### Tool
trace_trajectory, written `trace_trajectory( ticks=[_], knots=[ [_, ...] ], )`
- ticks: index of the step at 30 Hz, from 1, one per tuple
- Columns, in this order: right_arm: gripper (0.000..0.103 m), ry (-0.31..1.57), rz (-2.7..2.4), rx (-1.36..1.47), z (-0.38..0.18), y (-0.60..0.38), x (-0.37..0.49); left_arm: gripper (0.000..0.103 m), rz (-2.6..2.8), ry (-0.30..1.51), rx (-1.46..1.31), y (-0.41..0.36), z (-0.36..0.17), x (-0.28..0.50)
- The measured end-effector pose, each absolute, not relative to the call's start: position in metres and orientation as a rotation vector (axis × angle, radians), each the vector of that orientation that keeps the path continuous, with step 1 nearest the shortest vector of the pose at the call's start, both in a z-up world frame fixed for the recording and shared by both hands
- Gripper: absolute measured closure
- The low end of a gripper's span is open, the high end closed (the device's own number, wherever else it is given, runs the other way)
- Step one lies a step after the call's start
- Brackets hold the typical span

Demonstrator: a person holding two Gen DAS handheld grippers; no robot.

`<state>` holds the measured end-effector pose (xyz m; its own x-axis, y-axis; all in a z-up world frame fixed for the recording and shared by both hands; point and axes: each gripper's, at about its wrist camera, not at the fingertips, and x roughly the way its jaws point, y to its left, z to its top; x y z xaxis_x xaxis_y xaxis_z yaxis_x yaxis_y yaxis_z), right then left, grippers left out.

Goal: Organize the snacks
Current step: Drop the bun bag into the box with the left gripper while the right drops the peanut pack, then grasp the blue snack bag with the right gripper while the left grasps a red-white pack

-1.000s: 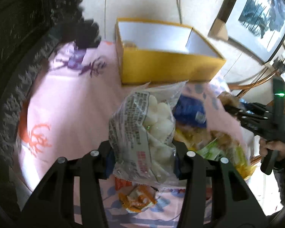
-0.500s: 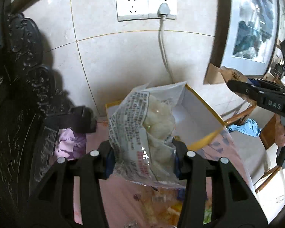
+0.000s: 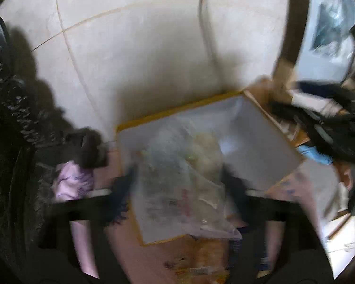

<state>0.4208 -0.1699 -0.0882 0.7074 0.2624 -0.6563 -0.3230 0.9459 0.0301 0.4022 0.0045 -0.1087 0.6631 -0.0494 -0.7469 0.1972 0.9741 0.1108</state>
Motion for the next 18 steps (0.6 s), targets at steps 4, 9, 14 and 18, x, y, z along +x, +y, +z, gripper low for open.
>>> trace_trajectory(
  ticks=[4, 9, 14, 18],
  knots=[
    [0.001, 0.709, 0.304, -0.12, -0.109, -0.176, 0.404, 0.002, -0.101, 0.864, 0.199, 0.015, -0.13, 0.389],
    [0.001, 0.858, 0.289, -0.047, -0.148, -0.187, 0.363, 0.002, -0.019, 0.935, 0.043, 0.058, -0.153, 0.341],
    [0.001, 1.088, 0.257, 0.066, -0.219, -0.174, 0.319, 0.002, 0.12, 1.073, -0.052, 0.103, -0.204, 0.269],
    [0.001, 1.194, 0.196, 0.108, -0.263, -0.157, 0.306, 0.002, 0.184, 1.157, -0.069, 0.121, -0.242, 0.23]
  ],
)
